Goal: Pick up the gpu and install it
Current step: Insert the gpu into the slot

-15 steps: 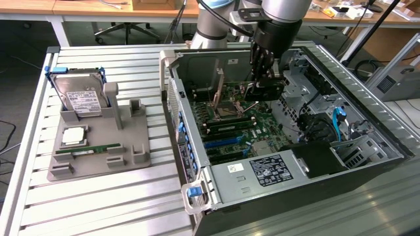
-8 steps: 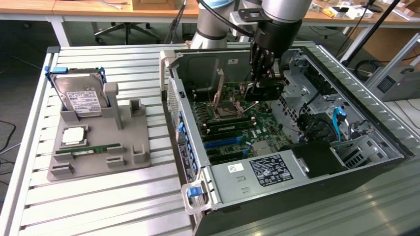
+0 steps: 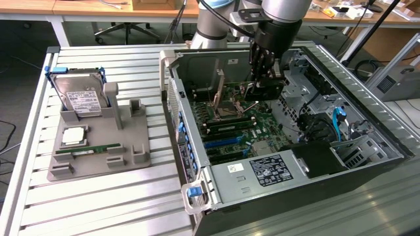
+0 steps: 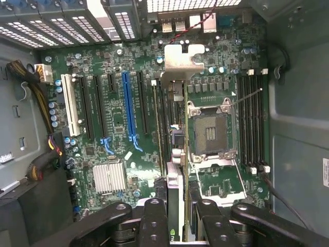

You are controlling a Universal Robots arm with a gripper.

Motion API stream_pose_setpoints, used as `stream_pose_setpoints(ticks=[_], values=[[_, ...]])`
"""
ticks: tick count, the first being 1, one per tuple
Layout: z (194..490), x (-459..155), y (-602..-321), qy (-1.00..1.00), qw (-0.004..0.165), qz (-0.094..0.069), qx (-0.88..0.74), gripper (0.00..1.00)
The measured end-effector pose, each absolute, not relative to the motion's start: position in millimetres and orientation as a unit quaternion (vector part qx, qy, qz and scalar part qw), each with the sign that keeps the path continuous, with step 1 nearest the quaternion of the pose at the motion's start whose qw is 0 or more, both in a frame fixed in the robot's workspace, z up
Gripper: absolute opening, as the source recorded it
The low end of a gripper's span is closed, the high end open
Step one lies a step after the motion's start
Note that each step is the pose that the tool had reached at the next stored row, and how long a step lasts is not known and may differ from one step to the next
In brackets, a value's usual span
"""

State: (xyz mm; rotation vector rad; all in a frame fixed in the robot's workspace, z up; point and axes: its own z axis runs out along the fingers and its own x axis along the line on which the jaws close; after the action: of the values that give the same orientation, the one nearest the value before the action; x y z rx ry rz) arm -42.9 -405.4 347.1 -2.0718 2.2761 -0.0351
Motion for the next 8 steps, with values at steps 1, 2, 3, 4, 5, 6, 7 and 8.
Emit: stream_pose_setpoints(ticks=[1, 2, 3, 4, 5, 6, 7, 8], values=[[347.1, -42.9, -405.4, 0.737, 0.032, -0.011, -0.675, 0.27], [347.1, -42.9, -405.4, 0.734, 0.032, -0.011, -0.678, 0.27], [347.2, -42.8, -405.4, 0.732, 0.032, -0.011, -0.68, 0.27], [347.1, -42.9, -405.4, 0.731, 0.032, -0.011, -0.682, 0.27], [347.1, -42.9, -405.4, 0.729, 0.032, -0.011, -0.683, 0.27], [347.2, -42.9, -405.4, 0.727, 0.032, -0.011, -0.686, 0.27], [347.1, -42.9, -405.4, 0.725, 0.032, -0.011, -0.688, 0.27], [347.1, -42.9, -405.4, 0.722, 0.032, -0.011, -0.691, 0.27]])
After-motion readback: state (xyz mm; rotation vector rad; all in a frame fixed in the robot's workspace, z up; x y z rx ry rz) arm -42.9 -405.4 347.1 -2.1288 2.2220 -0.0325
